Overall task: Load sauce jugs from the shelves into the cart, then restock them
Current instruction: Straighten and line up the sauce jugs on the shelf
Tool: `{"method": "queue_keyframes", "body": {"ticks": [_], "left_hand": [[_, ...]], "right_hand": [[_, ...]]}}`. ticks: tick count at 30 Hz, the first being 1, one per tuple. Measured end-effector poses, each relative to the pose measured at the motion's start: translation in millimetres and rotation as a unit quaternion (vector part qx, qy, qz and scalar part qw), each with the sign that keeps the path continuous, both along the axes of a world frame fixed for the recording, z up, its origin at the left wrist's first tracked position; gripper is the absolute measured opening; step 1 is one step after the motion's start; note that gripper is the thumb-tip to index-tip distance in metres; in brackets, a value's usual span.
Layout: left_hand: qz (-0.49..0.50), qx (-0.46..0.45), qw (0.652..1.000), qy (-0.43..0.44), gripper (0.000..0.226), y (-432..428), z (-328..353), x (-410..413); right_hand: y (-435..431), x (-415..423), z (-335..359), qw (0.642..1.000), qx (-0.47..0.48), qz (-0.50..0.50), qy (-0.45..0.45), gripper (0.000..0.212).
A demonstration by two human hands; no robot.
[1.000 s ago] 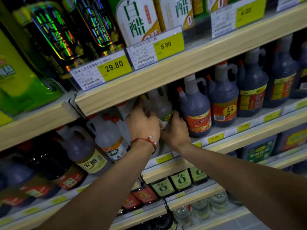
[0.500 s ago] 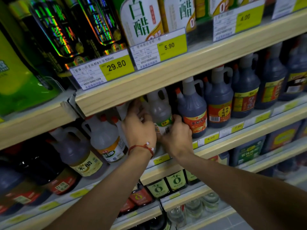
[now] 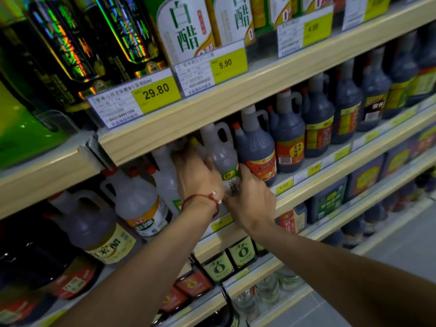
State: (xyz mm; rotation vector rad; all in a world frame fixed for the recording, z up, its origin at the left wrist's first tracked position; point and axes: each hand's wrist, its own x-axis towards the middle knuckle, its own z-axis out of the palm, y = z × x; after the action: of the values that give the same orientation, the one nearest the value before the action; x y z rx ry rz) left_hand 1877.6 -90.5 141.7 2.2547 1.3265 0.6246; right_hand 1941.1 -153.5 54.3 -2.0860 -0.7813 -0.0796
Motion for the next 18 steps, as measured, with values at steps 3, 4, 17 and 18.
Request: {"method": "queue_keyframes", "body": {"ticks": [3, 4, 17, 18], "left_hand": [[0.009, 0.001, 1.0, 0.016, 0.017, 6, 2, -2], [0.013, 0.037, 0.999, -0.024, 0.022, 8, 5, 0], [0.011, 0.103, 0.993, -0.06, 0.034, 17, -2, 4], [0.016, 0.107, 0.993, -0.051, 0.034, 18, -3, 6]], "right_hand": [[3, 1, -9, 0.999, 0.046, -0.006, 0.008, 0.059], [3, 0, -11, 0.998, 0.06, -0.007, 0.004, 0.06], [4, 9, -8, 0.999, 0.042, -0.009, 0.029, 0.057], [4, 12, -9, 0.998, 0.043, -0.012, 0.034, 0.05]]}}
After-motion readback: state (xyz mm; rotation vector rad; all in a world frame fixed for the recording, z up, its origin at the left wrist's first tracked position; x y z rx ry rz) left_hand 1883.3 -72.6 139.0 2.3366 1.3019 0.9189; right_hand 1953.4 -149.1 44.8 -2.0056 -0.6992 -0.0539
